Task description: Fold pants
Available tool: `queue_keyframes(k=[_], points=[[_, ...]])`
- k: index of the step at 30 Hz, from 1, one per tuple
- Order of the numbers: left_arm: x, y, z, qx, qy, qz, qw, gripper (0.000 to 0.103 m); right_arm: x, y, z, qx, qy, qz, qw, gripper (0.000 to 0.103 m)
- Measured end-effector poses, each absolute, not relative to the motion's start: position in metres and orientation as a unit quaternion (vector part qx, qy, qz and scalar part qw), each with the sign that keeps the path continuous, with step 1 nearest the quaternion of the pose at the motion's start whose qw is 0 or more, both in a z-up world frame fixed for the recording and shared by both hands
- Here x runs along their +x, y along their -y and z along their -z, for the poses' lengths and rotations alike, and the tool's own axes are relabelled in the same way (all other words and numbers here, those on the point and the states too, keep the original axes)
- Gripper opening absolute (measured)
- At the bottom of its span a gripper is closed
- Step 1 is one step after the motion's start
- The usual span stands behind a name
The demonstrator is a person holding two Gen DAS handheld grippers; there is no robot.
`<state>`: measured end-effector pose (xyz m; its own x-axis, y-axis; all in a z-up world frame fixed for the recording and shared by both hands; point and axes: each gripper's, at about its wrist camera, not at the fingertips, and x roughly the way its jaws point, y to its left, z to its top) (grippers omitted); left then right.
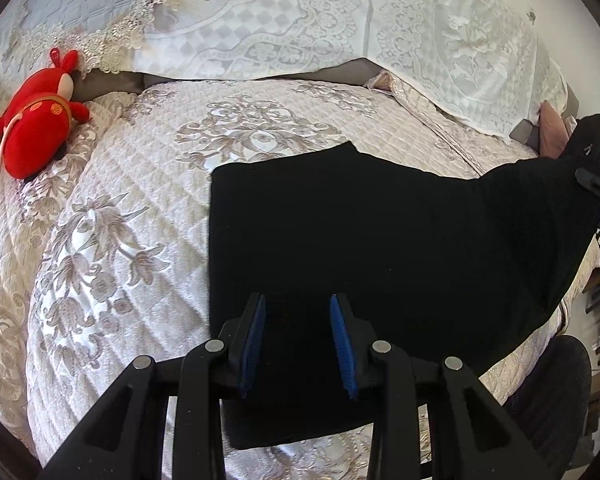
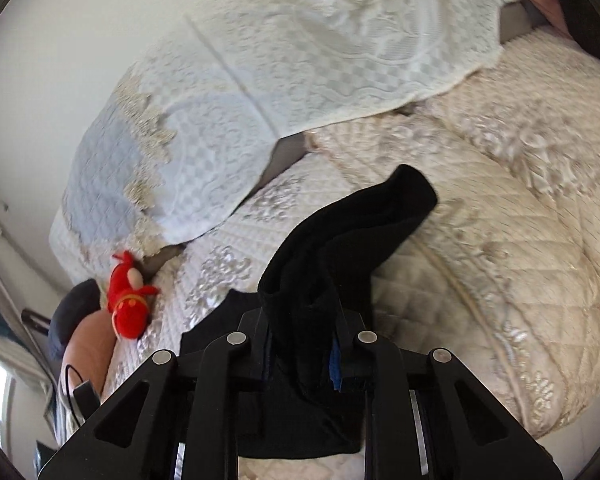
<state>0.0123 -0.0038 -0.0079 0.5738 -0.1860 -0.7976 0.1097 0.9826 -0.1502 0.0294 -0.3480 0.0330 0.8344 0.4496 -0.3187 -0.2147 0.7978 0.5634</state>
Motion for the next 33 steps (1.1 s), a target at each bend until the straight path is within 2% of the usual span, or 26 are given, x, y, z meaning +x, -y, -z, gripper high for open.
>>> queue_keyframes(k=[12, 22, 29, 31, 33], points=[[0.006, -0.038, 0.013, -0.073, -0.452, 0.055, 0.887, 0.036, 0.025, 0.239, -0.056, 0.160, -0.229, -0.297, 0.913, 0.021], [-0.005, -0.076, 0.019, -0.096, -0.450, 0.025, 0.888, 0.036, 0.034, 0.140, 0.002, 0.051, -0.313, -0.356, 0.879, 0.021], [-0.011, -0.105, 0.022, -0.121, -0.448, 0.001, 0.886, 0.036, 0.035, 0.123, 0.024, 0.014, -0.342, -0.350, 0.872, 0.022], [-0.011, -0.108, 0.021, -0.126, -0.447, -0.002, 0.886, 0.036, 0.031, 0.118, 0.024, -0.008, -0.338, -0.348, 0.874, 0.023], [-0.011, -0.110, 0.019, -0.128, -0.445, -0.002, 0.887, 0.036, 0.030, 0.110, 0.028, -0.027, -0.344, -0.352, 0.870, 0.032]])
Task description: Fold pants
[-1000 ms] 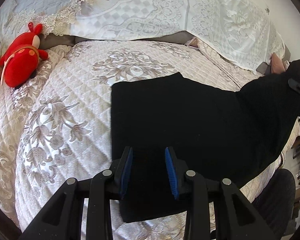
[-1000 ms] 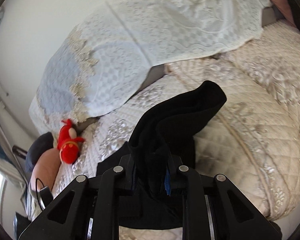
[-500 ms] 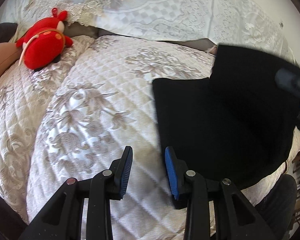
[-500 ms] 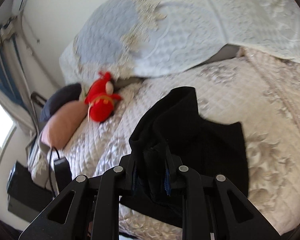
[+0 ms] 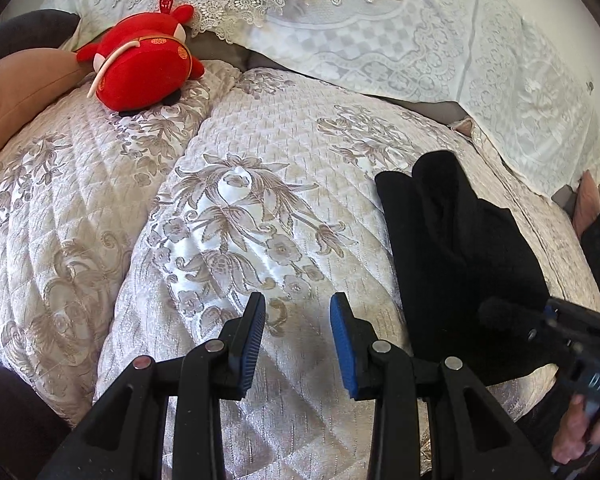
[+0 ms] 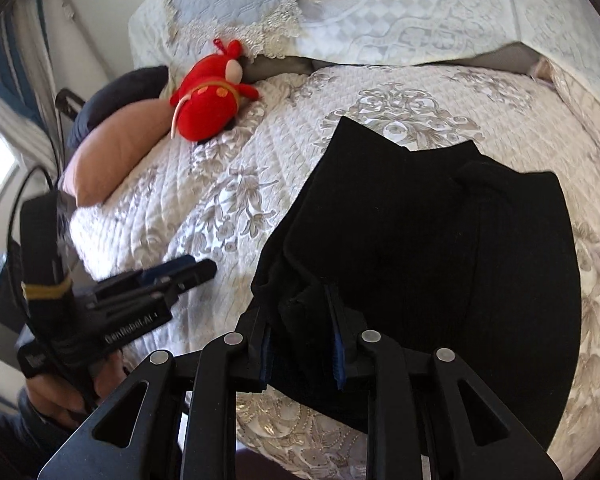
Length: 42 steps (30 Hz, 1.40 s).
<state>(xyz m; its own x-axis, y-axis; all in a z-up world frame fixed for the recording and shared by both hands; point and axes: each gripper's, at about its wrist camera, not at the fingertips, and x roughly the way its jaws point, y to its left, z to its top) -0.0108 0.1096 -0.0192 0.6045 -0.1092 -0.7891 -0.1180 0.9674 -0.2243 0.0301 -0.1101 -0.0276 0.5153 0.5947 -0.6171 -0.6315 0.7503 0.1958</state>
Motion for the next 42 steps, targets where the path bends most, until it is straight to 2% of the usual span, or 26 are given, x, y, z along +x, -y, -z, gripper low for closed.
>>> queue_keyframes(k=[1, 4, 10, 13, 14, 16, 17, 21, 26, 30, 33, 35, 38, 42], points=[[-0.011, -0.110, 0.018, -0.129, -0.444, -0.001, 0.887, 0.036, 0.031, 0.108, 0.032, -0.027, -0.357, -0.362, 0.861, 0.041], [-0.011, -0.109, 0.012, -0.128, -0.437, 0.004, 0.890, 0.036, 0.018, 0.108, 0.031, -0.031, -0.344, -0.387, 0.855, 0.054], [-0.010, -0.101, -0.010, -0.128, -0.417, 0.027, 0.899, 0.036, -0.001, 0.153, 0.014, 0.028, -0.294, -0.410, 0.863, 0.054], [-0.001, -0.085, -0.019, -0.123, -0.410, 0.052, 0.902, 0.036, 0.013, 0.187, 0.014, 0.066, -0.283, -0.348, 0.892, 0.040], [0.004, -0.078, -0.021, -0.120, -0.408, 0.059, 0.903, 0.036, 0.022, 0.196, 0.018, 0.067, -0.293, -0.316, 0.900, 0.040], [0.015, -0.062, -0.025, -0.111, -0.405, 0.076, 0.904, 0.037, 0.043, 0.202, 0.036, 0.045, -0.349, -0.285, 0.891, 0.039], [0.021, -0.055, -0.026, -0.107, -0.405, 0.083, 0.904, 0.037, 0.048, 0.202, 0.045, 0.030, -0.373, -0.284, 0.883, 0.031], [0.044, -0.027, -0.035, -0.085, -0.396, 0.110, 0.908, 0.038, 0.041, 0.215, 0.025, 0.042, -0.327, -0.316, 0.889, 0.030], [0.080, -0.007, -0.030, -0.073, -0.410, 0.107, 0.903, 0.038, 0.082, 0.244, 0.001, 0.085, -0.288, -0.261, 0.918, 0.030], [0.098, -0.001, -0.007, -0.056, -0.435, 0.091, 0.894, 0.038, 0.136, 0.242, 0.006, 0.093, -0.317, -0.236, 0.914, 0.030], [0.100, -0.008, 0.014, -0.058, -0.453, 0.080, 0.886, 0.043, 0.161, 0.236, 0.016, 0.066, -0.337, -0.219, 0.913, 0.030], [0.096, -0.010, 0.019, -0.057, -0.443, 0.083, 0.891, 0.043, 0.169, 0.240, 0.020, 0.054, -0.337, -0.204, 0.917, 0.010], [0.090, -0.005, 0.021, -0.042, -0.424, 0.081, 0.901, 0.043, 0.178, 0.255, 0.029, 0.084, -0.336, -0.197, 0.917, 0.008], [0.092, -0.015, 0.022, -0.074, -0.418, 0.097, 0.900, 0.043, 0.169, 0.259, 0.022, 0.097, -0.322, -0.212, 0.917, 0.008]])
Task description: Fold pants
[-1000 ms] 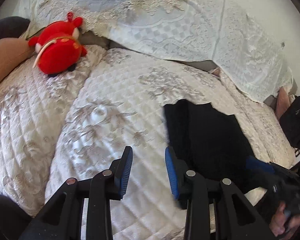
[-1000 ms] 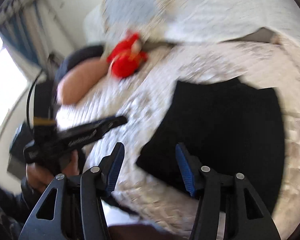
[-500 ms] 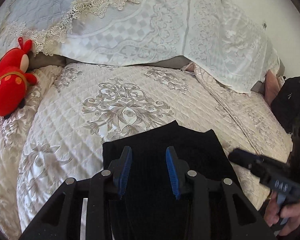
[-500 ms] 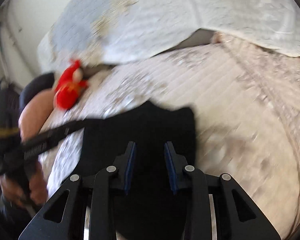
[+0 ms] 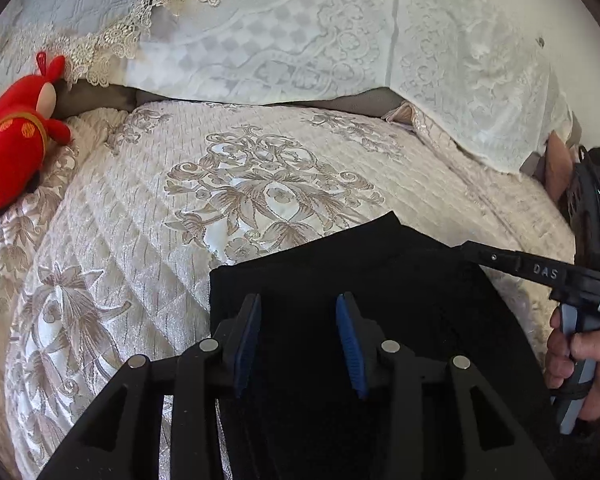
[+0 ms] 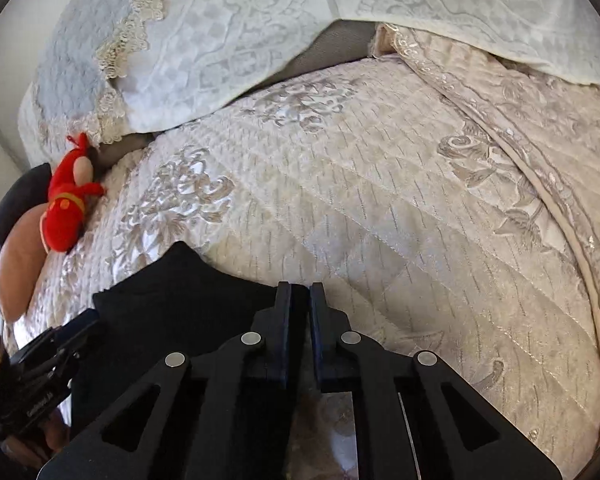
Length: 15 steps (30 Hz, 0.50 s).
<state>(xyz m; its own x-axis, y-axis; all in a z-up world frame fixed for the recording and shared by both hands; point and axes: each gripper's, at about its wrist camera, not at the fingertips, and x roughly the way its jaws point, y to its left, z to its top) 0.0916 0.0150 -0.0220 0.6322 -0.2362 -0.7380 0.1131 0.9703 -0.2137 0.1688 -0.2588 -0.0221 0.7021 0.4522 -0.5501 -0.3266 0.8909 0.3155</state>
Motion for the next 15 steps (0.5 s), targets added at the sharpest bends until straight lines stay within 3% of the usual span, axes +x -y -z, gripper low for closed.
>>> queue_keyframes(k=[4, 8, 15], points=[[0.083, -0.022, 0.009, -0.064, -0.406, 0.093, 0.907, 0.042, 0.127, 0.264, 0.004, 0.081, -0.290, -0.215, 0.929, 0.008], [0.055, -0.031, -0.011, -0.068, -0.384, 0.104, 0.915, 0.042, 0.079, 0.258, 0.004, 0.047, -0.273, -0.231, 0.933, 0.021], [-0.003, -0.020, -0.020, -0.058, -0.383, 0.144, 0.911, 0.042, 0.017, 0.237, 0.036, 0.007, -0.289, -0.246, 0.925, 0.021]])
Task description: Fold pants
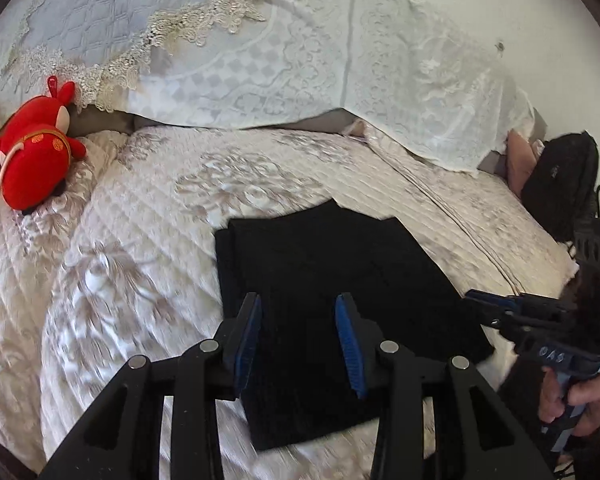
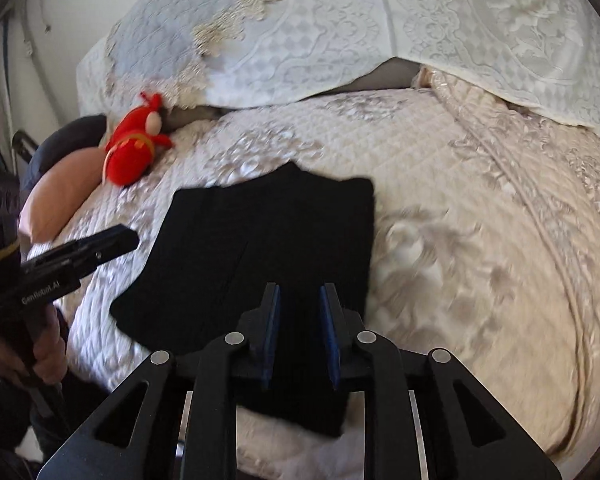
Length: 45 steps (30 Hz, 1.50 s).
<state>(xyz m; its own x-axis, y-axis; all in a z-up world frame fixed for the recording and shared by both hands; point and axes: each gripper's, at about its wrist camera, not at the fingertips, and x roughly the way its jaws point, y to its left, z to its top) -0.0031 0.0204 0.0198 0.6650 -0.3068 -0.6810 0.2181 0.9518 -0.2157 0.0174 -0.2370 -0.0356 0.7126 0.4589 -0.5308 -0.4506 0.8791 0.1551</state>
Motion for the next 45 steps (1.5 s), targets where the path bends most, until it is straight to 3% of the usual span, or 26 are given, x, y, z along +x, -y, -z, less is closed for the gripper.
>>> queue_keyframes(k=[5, 13, 20, 23, 32, 45], points=[[-0.014, -0.011, 0.012, -0.029, -0.418, 0.141, 0.897, 0.043, 0.007, 0.216, 0.057, -0.056, -0.289, -0.238, 0.926, 0.025], [-0.017, -0.022, -0.013, -0.036, -0.395, 0.126, 0.909, 0.043, -0.005, 0.217, 0.037, -0.051, -0.272, -0.246, 0.929, 0.025], [-0.020, -0.017, 0.005, -0.023, -0.421, 0.115, 0.900, 0.043, -0.009, 0.199, 0.056, -0.095, -0.282, -0.240, 0.924, 0.028], [-0.020, -0.020, -0.006, -0.025, -0.415, 0.110, 0.903, 0.043, -0.010, 0.206, 0.046, -0.073, -0.279, -0.252, 0.924, 0.040], [-0.012, -0.027, -0.017, -0.039, -0.413, 0.098, 0.904, 0.043, 0.001, 0.223, 0.031, -0.037, -0.272, -0.242, 0.931, 0.046], [0.009, -0.036, -0.006, -0.062, -0.428, 0.094, 0.897, 0.043, 0.024, 0.233, 0.032, -0.012, -0.288, -0.241, 0.927, 0.047]])
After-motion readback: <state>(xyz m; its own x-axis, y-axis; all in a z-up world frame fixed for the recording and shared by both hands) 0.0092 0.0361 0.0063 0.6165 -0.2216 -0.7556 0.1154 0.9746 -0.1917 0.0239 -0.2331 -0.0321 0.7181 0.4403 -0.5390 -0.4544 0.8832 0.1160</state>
